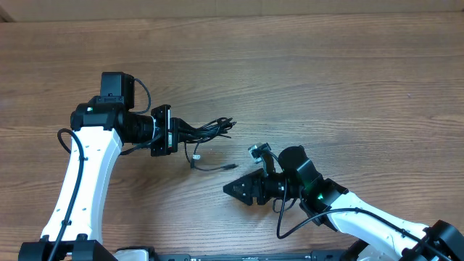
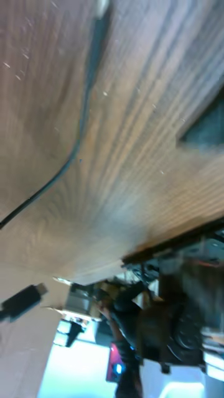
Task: Untangle cables
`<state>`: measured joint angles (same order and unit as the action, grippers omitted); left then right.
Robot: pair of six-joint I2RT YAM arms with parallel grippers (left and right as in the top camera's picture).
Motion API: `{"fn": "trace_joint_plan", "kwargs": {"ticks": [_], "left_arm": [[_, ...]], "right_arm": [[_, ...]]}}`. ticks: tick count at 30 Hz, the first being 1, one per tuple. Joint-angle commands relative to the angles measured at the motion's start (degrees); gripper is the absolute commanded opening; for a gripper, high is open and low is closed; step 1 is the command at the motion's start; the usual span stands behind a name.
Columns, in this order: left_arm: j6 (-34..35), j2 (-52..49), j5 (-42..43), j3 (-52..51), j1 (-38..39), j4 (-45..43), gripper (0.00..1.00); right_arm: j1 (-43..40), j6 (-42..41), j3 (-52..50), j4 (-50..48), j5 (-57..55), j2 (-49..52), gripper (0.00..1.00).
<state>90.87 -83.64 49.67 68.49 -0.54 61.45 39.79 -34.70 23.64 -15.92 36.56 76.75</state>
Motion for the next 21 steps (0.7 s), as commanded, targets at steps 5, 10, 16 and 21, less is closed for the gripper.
{"fn": "trace_joint_plan", "kwargs": {"ticks": [5, 10, 16, 21], "left_arm": [[-1.11, 0.48, -1.60, 0.20, -0.50, 1.01, 0.04], [-0.28, 0.48, -1.38, 0.20, -0.50, 4.13, 0.04], [0.00, 0.48, 4.81, 0.20, -0.50, 7.80, 0.04], [0.02, 0.48, 5.75, 0.20, -0.50, 9.46, 0.04]], "right_arm": [[0.09, -1.51, 0.44, -6.03, -3.08, -0.68, 1.00], [0.09, -4.72, 0.44, -15.37, -3.19, -0.68, 1.00], [0.09, -4.72, 0.44, -12.33, -20.22, -0.42, 0.75], [0.11, -4.79, 0.44, -12.41, -31.45, 1.03, 0.73]]}}
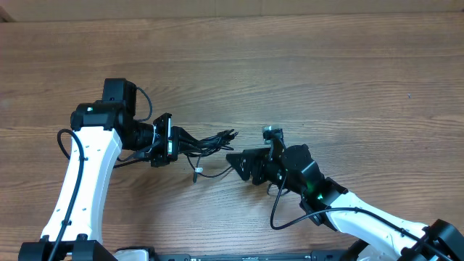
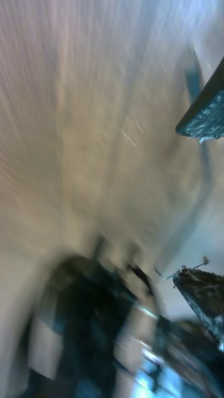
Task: Untangle cables
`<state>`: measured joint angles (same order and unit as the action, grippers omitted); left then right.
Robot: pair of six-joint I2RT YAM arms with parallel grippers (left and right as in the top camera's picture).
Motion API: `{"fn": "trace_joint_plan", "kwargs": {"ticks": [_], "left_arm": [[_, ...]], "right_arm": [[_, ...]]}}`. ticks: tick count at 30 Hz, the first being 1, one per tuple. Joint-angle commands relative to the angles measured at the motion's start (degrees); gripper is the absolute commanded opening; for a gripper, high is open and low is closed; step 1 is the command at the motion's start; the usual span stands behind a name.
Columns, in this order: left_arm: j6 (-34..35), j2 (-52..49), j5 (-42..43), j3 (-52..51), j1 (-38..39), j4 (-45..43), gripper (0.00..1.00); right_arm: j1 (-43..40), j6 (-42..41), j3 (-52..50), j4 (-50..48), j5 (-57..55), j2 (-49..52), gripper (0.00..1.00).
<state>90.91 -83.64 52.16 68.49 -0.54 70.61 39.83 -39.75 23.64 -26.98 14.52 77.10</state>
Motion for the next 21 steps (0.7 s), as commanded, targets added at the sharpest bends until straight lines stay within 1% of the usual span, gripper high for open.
{"fn": "trace_joint_plan", "kwargs": {"ticks": [1, 5, 8, 14, 16, 19, 21], "left_arm": [[-0.02, 0.48, 3.26, 0.20, -0.50, 0.31, 0.04], [0.98, 0.48, 3.39, 0.20, -0.24, 0.66, 0.04], [2.64, 0.48, 3.41, 0.20, 0.20, 0.74, 0.04], [6.08, 0.48, 3.28, 0.20, 0.35, 0.61, 0.04], [6.69, 0.48, 3.21, 0.20, 0.35, -0.37, 0.04], [6.88, 0.48, 3.21, 0.20, 0.35, -1.75, 0.04], [6.88, 0.48, 3.26, 0.20, 0.48, -1.86, 0.04]], "right_arm": [[0.22, -0.50, 0.44, -2.51, -8.87, 0.92, 0.75], [1.36, -4.90, 0.44, -5.49, -8.94, 2.51, 0.77], [1.84, -11.17, 0.44, -5.75, -8.85, 4.63, 0.77], [3.87, -12.74, 0.44, -5.77, -5.18, 5.97, 0.78], [4.70, -14.64, 0.44, -5.77, -4.72, 5.97, 0.80], [5.75, -19.47, 0.44, -6.51, -4.44, 5.97, 0.87], [6.23, -20.98, 0.44, -7.02, -5.99, 5.97, 0.88]]}}
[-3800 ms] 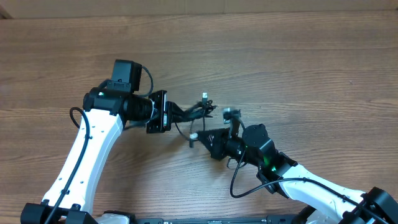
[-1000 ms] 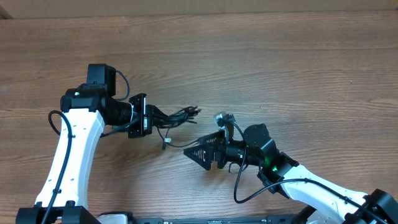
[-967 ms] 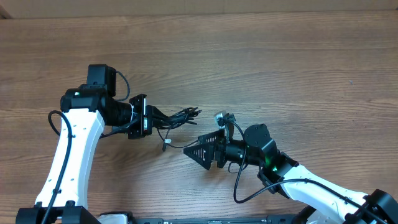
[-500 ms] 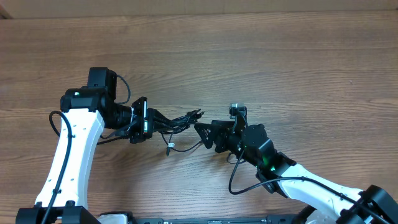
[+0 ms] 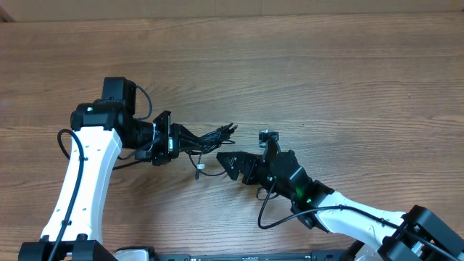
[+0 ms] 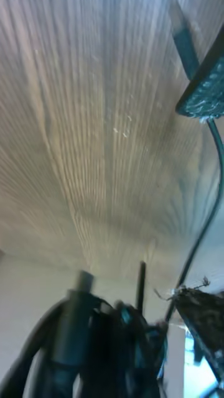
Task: Untangle cables
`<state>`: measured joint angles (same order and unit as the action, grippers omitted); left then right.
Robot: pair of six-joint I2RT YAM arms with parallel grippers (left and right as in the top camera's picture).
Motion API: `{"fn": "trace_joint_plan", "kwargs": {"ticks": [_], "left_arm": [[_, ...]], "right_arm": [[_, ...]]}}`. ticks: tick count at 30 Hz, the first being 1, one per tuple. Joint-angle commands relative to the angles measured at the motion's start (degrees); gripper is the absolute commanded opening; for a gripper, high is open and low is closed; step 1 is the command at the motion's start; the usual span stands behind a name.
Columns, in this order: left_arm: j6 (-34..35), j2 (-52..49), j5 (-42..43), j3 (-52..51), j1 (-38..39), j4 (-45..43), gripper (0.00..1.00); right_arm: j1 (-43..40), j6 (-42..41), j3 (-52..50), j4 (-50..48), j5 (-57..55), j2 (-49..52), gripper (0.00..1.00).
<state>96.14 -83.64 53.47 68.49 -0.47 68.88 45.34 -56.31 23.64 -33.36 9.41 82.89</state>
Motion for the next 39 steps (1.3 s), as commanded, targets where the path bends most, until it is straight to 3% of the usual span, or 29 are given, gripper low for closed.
{"fn": "trace_joint_plan", "kwargs": {"ticks": [1, 5, 24, 33, 39], "left_arm": [[1.66, 0.48, 2.10, 0.20, 0.63, -0.13, 0.04], [1.68, 0.48, 2.10, 0.20, 2.05, -0.13, 0.04], [-0.17, 0.50, 8.02, 0.20, 4.76, -0.11, 0.04], [3.37, 0.50, 7.87, 0.20, 3.54, -3.04, 0.04], [3.78, 0.50, 7.61, 0.20, 3.50, -3.80, 0.04]], "right_arm": [[0.79, -6.69, 0.44, -0.48, -2.80, 0.20, 0.91], [0.79, -11.41, 0.44, -2.27, -7.26, 1.11, 0.92], [-2.51, -11.39, 0.46, -7.96, -17.09, 6.29, 1.00], [-3.48, -1.86, 0.44, -5.46, 3.28, 6.29, 1.00], [-3.45, -0.37, 0.44, -5.51, 13.62, 6.27, 1.00]]}}
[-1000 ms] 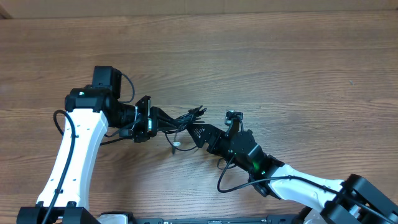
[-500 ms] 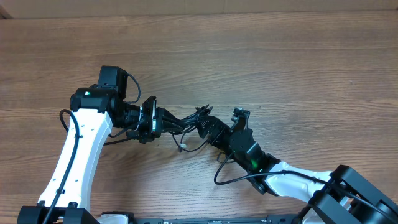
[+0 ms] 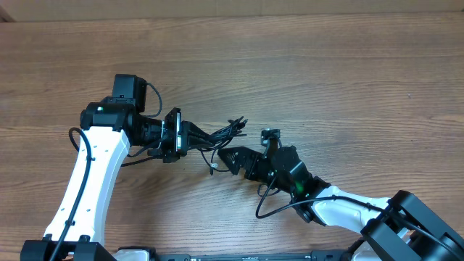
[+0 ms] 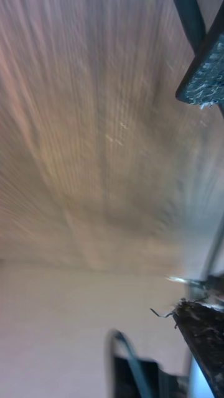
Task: Untangle cables
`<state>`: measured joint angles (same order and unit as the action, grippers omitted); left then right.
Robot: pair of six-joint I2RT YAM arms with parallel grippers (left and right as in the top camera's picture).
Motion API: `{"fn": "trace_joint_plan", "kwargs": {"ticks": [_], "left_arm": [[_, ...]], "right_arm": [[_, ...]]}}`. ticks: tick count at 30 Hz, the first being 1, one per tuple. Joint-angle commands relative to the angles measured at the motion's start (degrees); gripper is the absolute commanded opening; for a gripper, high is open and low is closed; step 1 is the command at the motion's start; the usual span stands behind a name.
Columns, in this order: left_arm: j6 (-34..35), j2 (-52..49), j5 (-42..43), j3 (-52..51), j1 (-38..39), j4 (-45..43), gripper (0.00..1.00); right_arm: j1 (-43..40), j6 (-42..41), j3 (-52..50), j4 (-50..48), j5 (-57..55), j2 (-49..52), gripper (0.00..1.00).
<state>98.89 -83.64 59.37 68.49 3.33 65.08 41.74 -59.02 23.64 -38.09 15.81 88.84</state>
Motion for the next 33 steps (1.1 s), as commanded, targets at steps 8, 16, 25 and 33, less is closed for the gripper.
{"fn": "trace_joint_plan", "kwargs": {"ticks": [8, 16, 25, 33], "left_arm": [[0.98, 0.50, 1.75, 0.20, 0.50, 0.72, 0.04], [0.96, 0.50, 2.21, 0.20, 1.25, 0.74, 0.04], [0.98, 0.50, 3.72, 0.20, 3.28, 1.09, 0.05], [1.03, 0.50, 3.69, 0.20, 3.37, 1.07, 0.04]], "right_arm": [[0.13, 1.84, 0.46, -6.03, -7.19, 0.35, 1.00], [0.13, 1.88, 0.57, -7.10, -19.41, 0.35, 1.00], [0.13, 1.88, 3.06, -7.80, -20.55, 0.35, 1.00], [0.15, 1.88, 3.61, -10.86, -13.03, 0.35, 1.00]]}}
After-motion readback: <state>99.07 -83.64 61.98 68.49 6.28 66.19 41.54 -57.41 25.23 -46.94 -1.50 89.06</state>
